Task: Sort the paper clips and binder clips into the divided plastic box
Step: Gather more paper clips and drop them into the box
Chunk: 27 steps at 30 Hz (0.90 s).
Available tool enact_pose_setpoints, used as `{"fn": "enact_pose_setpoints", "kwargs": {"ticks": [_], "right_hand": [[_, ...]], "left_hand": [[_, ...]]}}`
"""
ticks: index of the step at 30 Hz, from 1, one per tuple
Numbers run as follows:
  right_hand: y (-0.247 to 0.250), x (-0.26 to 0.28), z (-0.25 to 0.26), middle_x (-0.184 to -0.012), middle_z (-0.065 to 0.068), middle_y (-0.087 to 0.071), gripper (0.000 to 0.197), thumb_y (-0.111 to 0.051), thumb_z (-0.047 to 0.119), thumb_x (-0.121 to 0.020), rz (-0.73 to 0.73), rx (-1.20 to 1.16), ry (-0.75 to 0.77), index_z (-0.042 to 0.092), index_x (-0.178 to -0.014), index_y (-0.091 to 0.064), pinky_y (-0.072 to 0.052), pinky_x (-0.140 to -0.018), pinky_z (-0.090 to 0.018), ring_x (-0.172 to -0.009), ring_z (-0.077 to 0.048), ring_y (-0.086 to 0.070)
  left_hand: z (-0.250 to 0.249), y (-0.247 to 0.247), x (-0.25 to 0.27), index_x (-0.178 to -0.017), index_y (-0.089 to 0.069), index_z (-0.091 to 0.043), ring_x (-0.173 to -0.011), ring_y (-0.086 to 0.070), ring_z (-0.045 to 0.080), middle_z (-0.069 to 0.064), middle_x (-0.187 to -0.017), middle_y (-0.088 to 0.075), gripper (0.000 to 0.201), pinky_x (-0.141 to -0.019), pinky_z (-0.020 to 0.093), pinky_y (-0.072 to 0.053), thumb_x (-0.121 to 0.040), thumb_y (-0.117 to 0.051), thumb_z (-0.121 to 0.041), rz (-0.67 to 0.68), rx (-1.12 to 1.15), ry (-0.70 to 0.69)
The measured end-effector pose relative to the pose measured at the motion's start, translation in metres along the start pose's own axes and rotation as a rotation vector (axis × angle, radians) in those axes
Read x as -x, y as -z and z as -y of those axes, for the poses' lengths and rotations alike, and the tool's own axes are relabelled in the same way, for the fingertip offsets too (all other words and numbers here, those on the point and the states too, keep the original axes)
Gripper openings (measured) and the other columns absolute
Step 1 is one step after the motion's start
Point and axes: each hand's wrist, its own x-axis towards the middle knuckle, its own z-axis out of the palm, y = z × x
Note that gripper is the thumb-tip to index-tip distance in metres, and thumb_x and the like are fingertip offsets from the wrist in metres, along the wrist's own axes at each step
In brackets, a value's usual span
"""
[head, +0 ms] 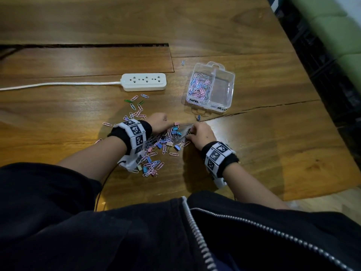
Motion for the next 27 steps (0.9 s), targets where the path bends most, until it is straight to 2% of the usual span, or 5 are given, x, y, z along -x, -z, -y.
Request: {"fn": "enact_pose_setpoints", "kwargs": {"ticks": [3, 6, 16, 23, 27], "right_hand": [[-0.005, -0.003, 0.000, -0.101, -0.008, -0.054, 0.008, -0.058, 0.015, -0.087, 0.052, 0.036, 0.024, 0.014, -0.082, -0.051, -0.038, -0.073, -0.027, -0.083, -0.017, -0.047], [-0.005, -0.005, -0.003, -0.101, -0.007, -0.047, 0.008, -0.054, 0.011, -0.088, 0.093, 0.035, 0.043, 0.012, -0.083, -0.049, -0.036, -0.073, -0.022, -0.085, -0.015, -0.043], [0.017, 0.002, -0.021, -0.068, -0.001, -0.048, 0.024, -0.045, -0.008, -0.087, 0.197, -1.188, -0.132, 0.013, -0.078, -0.049, -0.031, -0.040, -0.015, -0.045, -0.006, -0.041], [0.014, 0.014, -0.015, -0.072, -0.003, -0.046, 0.022, -0.035, 0.012, -0.097, 0.378, -1.246, -0.242, 0.010, -0.084, -0.053, -0.038, -0.046, -0.017, -0.057, -0.011, -0.041], [0.004, 0.019, -0.010, -0.070, 0.003, -0.051, 0.022, -0.058, 0.024, -0.087, 0.315, -0.734, -0.112, 0.017, -0.070, -0.047, -0.035, -0.052, -0.019, -0.057, -0.009, -0.043]], "left_hand": [[-0.001, 0.007, 0.006, -0.062, -0.038, -0.009, -0.036, -0.041, 0.006, 0.003, -0.062, -0.040, 0.028, -0.035, 0.016, -0.033, -0.088, -0.036, 0.000, 0.023, 0.716, 0.099], [0.001, 0.011, 0.012, -0.064, -0.036, -0.008, -0.030, -0.040, 0.004, 0.005, -0.064, -0.042, 0.025, -0.028, 0.011, -0.030, -0.081, -0.032, 0.009, 0.005, 1.005, 0.132], [-0.001, -0.008, 0.007, -0.065, -0.049, -0.021, -0.080, -0.054, 0.017, -0.001, -0.081, -0.057, 0.026, -0.063, 0.025, -0.041, -0.080, -0.067, -0.033, -0.089, -0.023, 0.039], [-0.006, -0.004, 0.005, -0.068, -0.052, -0.016, -0.066, -0.048, 0.018, 0.005, -0.074, -0.054, 0.024, -0.052, 0.020, -0.034, -0.088, -0.056, -0.029, 0.035, 0.140, 0.115], [-0.005, 0.007, 0.007, -0.065, -0.043, -0.010, -0.031, -0.039, 0.005, 0.003, -0.061, -0.043, 0.024, -0.033, 0.013, -0.030, -0.088, -0.041, -0.008, 0.086, 0.751, 0.197]]}}
